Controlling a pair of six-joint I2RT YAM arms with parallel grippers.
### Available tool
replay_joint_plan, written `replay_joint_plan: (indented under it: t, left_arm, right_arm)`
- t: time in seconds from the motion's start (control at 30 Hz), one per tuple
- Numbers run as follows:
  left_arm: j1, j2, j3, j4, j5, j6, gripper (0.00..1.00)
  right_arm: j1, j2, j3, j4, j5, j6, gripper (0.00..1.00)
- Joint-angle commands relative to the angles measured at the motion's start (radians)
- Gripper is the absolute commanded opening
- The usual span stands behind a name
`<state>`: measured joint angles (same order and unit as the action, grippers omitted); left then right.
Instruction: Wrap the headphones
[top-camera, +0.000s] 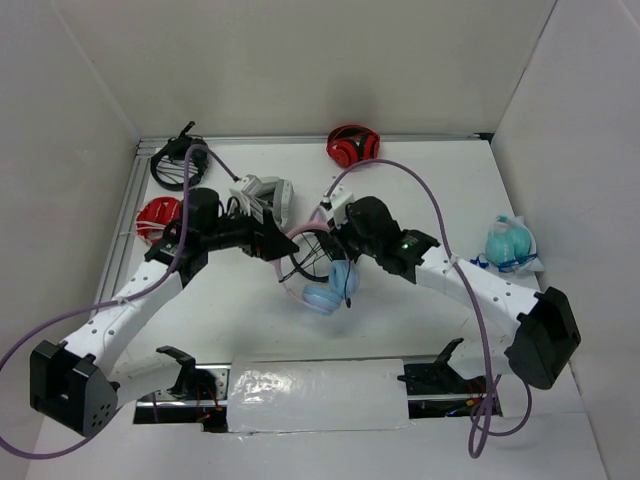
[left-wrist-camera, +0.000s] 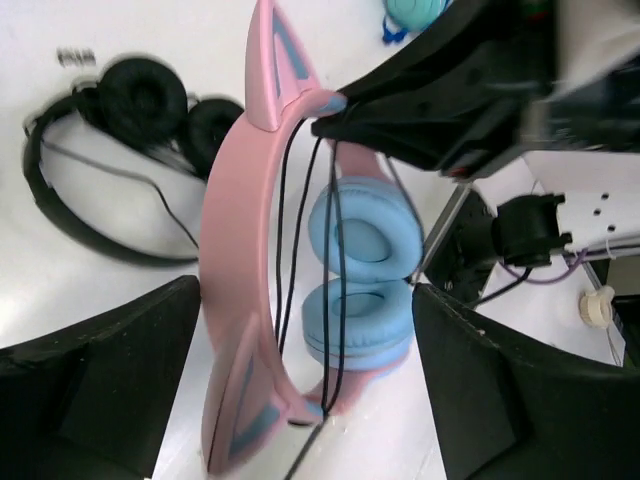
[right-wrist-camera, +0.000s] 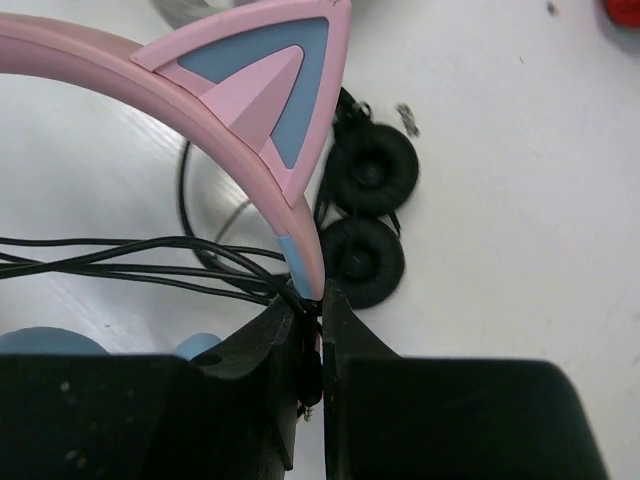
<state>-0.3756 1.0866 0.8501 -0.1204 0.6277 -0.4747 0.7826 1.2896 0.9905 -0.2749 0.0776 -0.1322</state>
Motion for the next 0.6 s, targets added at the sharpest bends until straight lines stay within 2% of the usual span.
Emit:
replay_joint_plan:
  t: [0.0,0.17,0.3,0.4,0.5,0.57]
  left_arm:
    - [0.009,0.054,0.113,-0.005,-0.003,-0.002,0.99]
    - [0.038,0.124,0.276,-0.068,-0.051,0.015,0.99]
    - [0.073,0.162,0.348,-0.111,-0.079,0.021,1.0]
    - [0.107,0.145,0.331,-0.105,-0.082,0.019,0.99]
    - [0.151,0.113,0.238,-0.055,-0.053,0.004,0.99]
    - [0.165,0.105,0.208,-0.027,-0.03,-0.008,0.99]
  right_arm:
    - [-0.037,0.023,0.068,-0.056,0.01,0.086,0.0]
    - [-0.106,0.039,0.102,-0.076,0.01,0.112,0.0]
    - [-0.273,0.053,0.157,-0.11,-0.039,0.131,0.0]
    - [-0.376,0.088,0.214,-0.133,-0.073,0.19,0.0]
    - [-0.566,0.16,0.293,-0.159,-0.14,0.299,0.0]
    - [-0.661,0.2,0.33,-0.123,-0.376,0.411,0.0]
